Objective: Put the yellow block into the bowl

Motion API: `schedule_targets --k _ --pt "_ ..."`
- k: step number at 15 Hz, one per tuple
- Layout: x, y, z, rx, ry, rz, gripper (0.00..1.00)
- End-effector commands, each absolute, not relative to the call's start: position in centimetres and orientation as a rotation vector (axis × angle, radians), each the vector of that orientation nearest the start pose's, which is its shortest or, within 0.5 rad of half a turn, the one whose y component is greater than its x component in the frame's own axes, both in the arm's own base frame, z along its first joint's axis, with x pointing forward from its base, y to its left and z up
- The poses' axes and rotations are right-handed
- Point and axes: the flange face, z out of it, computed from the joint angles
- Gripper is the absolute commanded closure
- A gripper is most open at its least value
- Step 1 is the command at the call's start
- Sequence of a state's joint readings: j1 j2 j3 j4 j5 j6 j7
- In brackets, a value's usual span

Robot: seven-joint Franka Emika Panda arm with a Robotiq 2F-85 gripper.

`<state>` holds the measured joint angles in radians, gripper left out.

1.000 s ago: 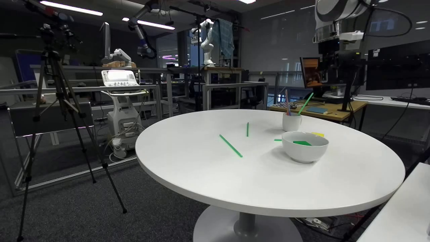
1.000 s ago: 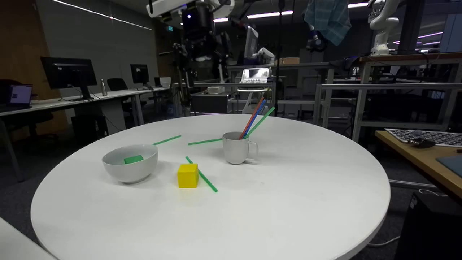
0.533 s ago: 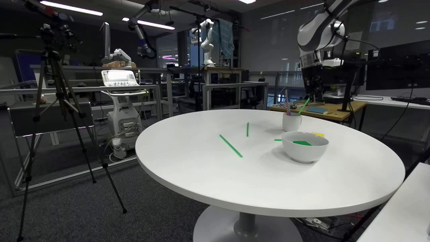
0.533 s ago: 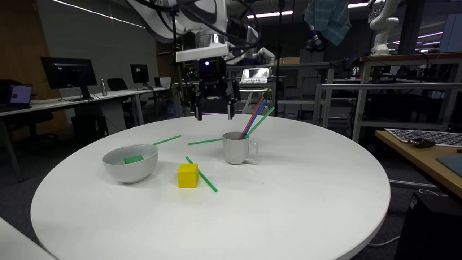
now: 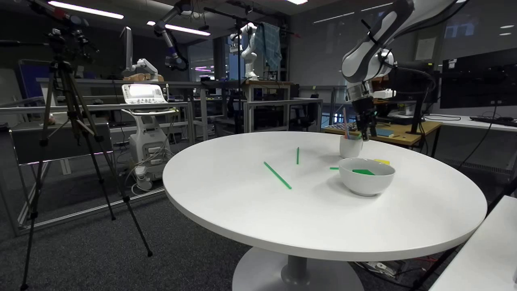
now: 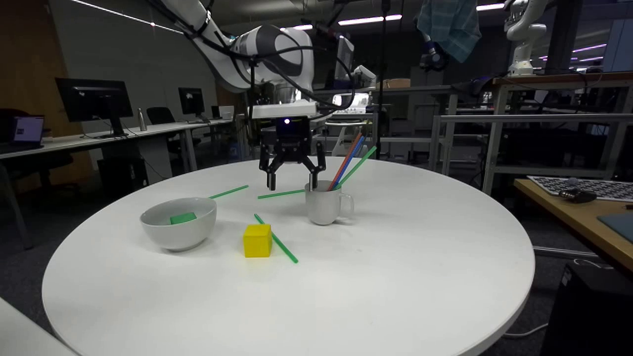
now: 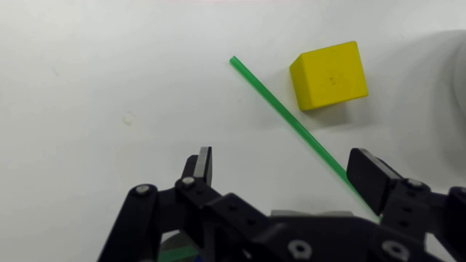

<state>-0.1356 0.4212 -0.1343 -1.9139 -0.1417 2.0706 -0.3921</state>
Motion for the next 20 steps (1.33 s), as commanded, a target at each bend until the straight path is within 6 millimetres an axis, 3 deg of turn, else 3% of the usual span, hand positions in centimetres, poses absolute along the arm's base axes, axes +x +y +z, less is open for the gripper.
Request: schedule_targets --k 1,5,9,20 --pt "57.5 -16.4 25.9 -3.162 -0.335 0.489 0.00" --pt "57.5 -16.5 26.0 -3.163 -0.330 0.488 0.00" --pt "56.1 -16.2 24.5 -3.143 -0.328 0.530 0.00" --pt "52.6 -13.3 21.6 -3.082 -0.390 0.567 0.00"
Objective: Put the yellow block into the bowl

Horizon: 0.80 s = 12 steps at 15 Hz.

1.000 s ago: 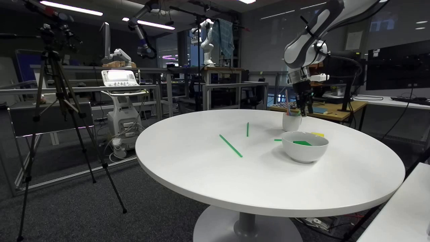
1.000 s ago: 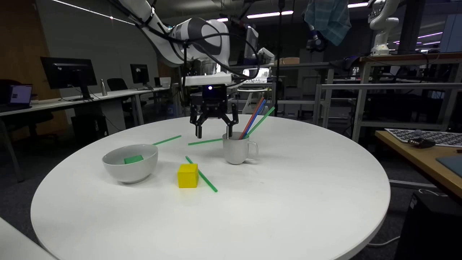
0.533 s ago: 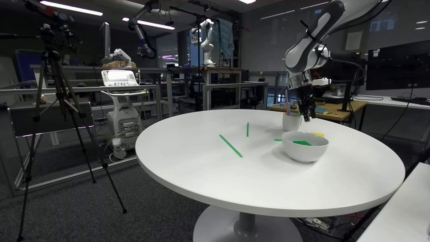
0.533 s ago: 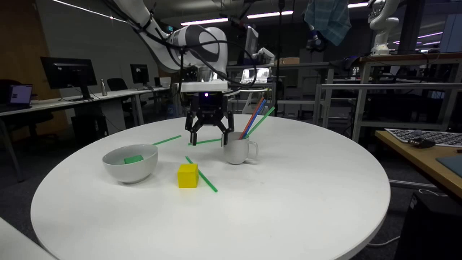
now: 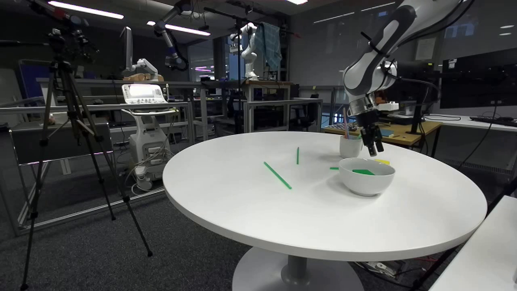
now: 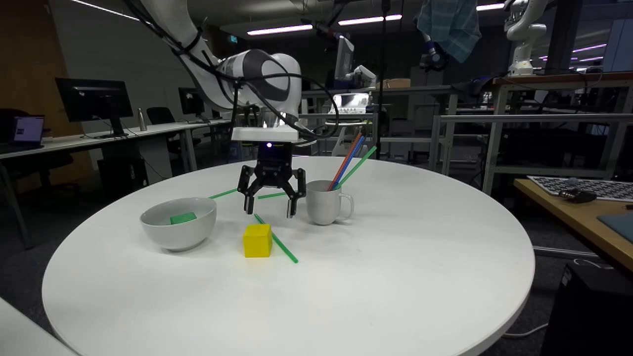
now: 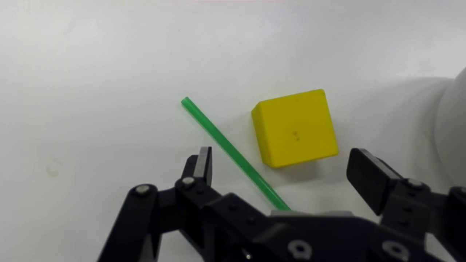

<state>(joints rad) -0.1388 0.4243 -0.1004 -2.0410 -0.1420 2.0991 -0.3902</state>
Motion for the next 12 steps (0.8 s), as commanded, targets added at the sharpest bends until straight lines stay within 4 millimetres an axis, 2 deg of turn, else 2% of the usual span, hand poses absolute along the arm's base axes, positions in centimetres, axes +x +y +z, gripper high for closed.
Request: schedule_targets --k 1,12 --pt "52.3 -13.0 21.5 -3.077 -0.395 0.567 0.00" --pt "49.7 -12.2 20.1 -3.067 -0.425 0.548 0.00"
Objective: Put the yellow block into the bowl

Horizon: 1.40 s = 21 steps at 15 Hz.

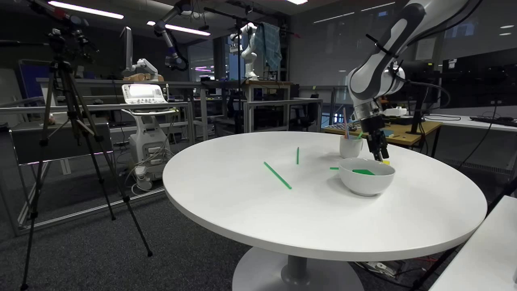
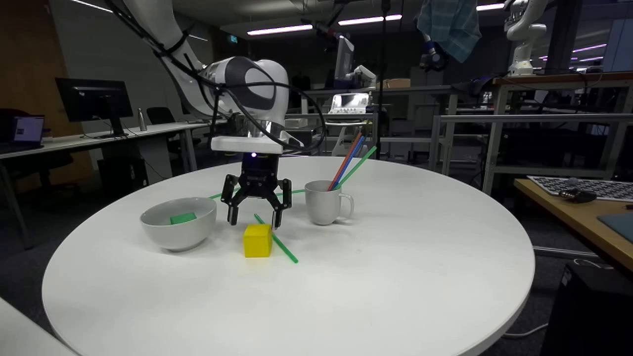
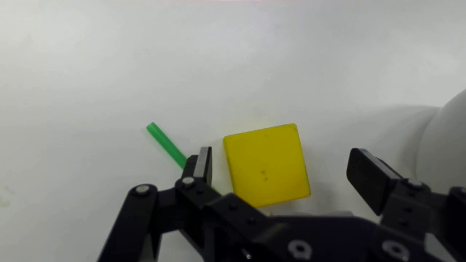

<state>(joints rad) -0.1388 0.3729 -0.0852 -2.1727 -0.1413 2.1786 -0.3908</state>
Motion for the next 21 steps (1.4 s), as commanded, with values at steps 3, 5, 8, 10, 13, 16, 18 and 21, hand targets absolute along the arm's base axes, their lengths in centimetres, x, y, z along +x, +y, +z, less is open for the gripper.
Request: schedule_targets --k 3,5,8,10,13,16,18,21 --pt "49.7 -12.2 19.5 -3.067 -0.433 0.523 0.00" --pt "49.7 -12.2 19.1 -3.065 -0.438 0.520 0.00" --pt "49.6 -12.4 18.9 -3.068 -0.439 0.509 0.00" --pt "49.6 -12.7 18.9 -3.070 -0.438 0.502 0.00" --pt "49.7 -13.1 18.6 -3.075 -0.436 0.486 0.00" --pt "50.1 -13.8 17.9 -3.076 -0.435 0.478 0.00" --pt "50.2 -14.1 17.5 -3.073 -0.436 0.481 0.00" --pt "50.1 -14.3 17.2 -3.073 -0.433 0.489 0.00"
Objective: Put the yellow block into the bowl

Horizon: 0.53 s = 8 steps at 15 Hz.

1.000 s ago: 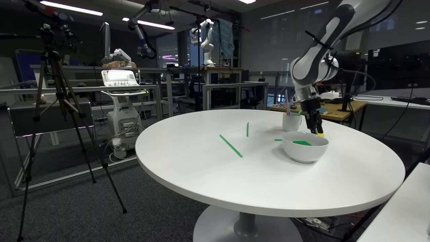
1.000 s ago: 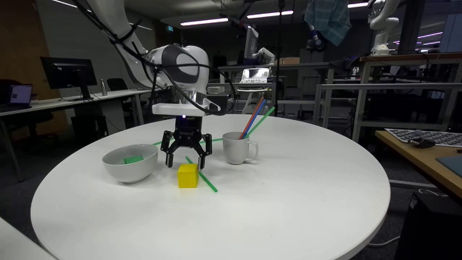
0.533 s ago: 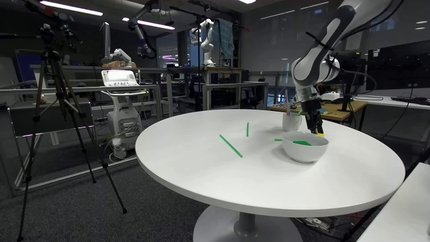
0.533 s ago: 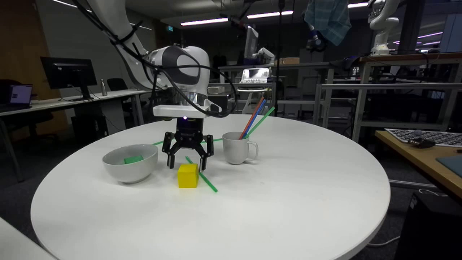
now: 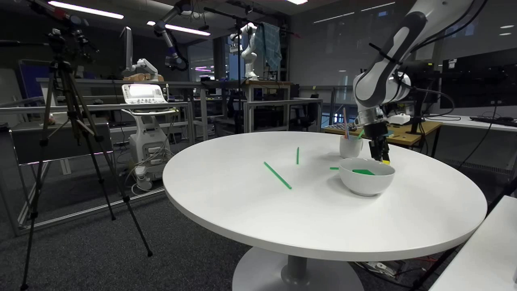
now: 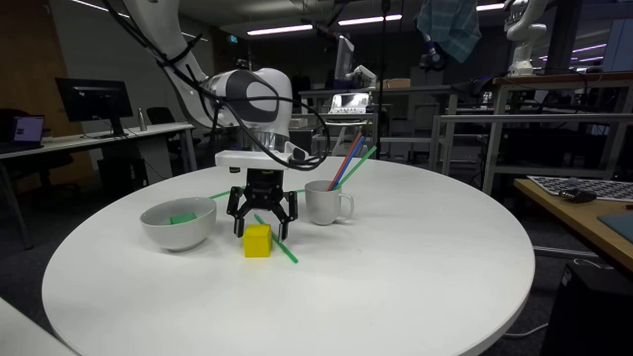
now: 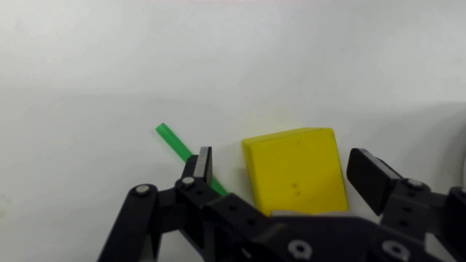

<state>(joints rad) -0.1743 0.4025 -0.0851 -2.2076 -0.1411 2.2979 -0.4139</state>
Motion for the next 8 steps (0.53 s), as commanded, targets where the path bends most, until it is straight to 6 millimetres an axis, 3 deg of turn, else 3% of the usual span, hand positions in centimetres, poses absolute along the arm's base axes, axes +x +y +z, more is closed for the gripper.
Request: schedule_targets --k 1,2,4,8 --pt "50.13 -14.20 17.22 -3.072 -0.430 0.490 0.01" --pt "50.12 -14.16 17.21 -3.075 -0.426 0.496 0.26" --pt "50.14 -14.12 17.33 -3.077 -0.427 0.496 0.29" --pt "50.04 -14.14 17.65 -3.080 -0.419 0.496 0.57"
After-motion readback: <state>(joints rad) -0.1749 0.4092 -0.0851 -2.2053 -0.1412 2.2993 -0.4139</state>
